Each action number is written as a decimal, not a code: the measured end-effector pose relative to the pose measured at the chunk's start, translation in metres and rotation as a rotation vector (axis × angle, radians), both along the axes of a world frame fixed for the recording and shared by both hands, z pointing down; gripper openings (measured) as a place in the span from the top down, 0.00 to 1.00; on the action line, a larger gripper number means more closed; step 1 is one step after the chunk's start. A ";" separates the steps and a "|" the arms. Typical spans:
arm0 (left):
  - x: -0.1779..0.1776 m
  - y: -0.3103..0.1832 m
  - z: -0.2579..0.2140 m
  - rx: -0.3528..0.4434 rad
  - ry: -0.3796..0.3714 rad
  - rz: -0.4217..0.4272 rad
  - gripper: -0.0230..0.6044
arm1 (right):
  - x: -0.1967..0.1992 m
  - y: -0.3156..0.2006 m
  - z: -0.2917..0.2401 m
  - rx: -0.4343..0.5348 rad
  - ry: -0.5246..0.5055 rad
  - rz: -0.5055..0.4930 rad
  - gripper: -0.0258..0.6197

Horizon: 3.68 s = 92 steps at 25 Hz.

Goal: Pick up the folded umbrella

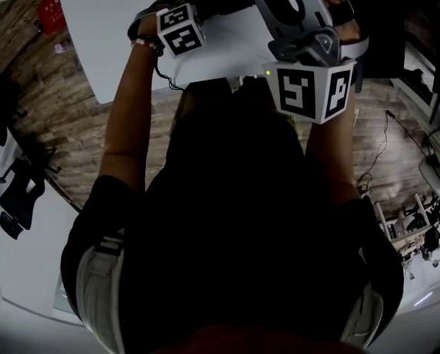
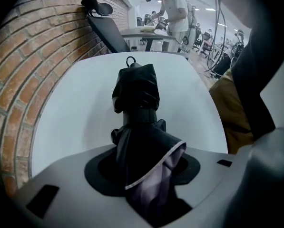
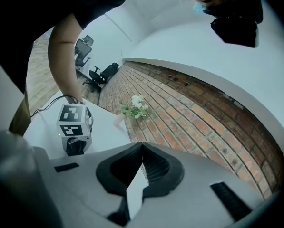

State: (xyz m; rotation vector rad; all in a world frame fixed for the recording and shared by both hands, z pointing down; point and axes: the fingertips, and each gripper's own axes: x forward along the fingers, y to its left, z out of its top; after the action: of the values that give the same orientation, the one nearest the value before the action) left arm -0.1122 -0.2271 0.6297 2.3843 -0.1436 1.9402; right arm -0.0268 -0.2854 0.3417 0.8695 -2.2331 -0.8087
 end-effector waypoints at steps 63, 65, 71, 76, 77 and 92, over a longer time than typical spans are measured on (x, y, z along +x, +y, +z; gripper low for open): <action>0.053 0.036 -0.383 0.952 0.670 -0.475 0.61 | 0.040 0.114 -0.141 0.232 -0.220 -0.115 0.92; 0.057 0.041 -0.387 0.957 0.683 -0.469 0.61 | 0.043 0.118 -0.140 0.228 -0.225 -0.116 0.92; 0.066 0.050 -0.400 0.984 0.765 -0.452 0.61 | 0.050 0.120 -0.137 0.216 -0.243 -0.101 0.92; 0.072 0.059 -0.405 1.002 0.785 -0.441 0.61 | 0.054 0.124 -0.137 0.206 -0.260 -0.100 0.92; 0.074 0.060 -0.406 1.003 0.786 -0.438 0.61 | 0.055 0.125 -0.137 0.205 -0.262 -0.102 0.92; 0.089 0.072 -0.413 1.018 0.813 -0.395 0.61 | 0.051 0.134 -0.141 0.212 -0.288 -0.166 0.92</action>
State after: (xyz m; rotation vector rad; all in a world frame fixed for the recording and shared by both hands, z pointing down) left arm -0.0237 -0.1553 0.2167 3.0746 -1.6811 0.6210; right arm 0.0246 -0.1518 0.2007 0.9593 -2.5300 -1.0705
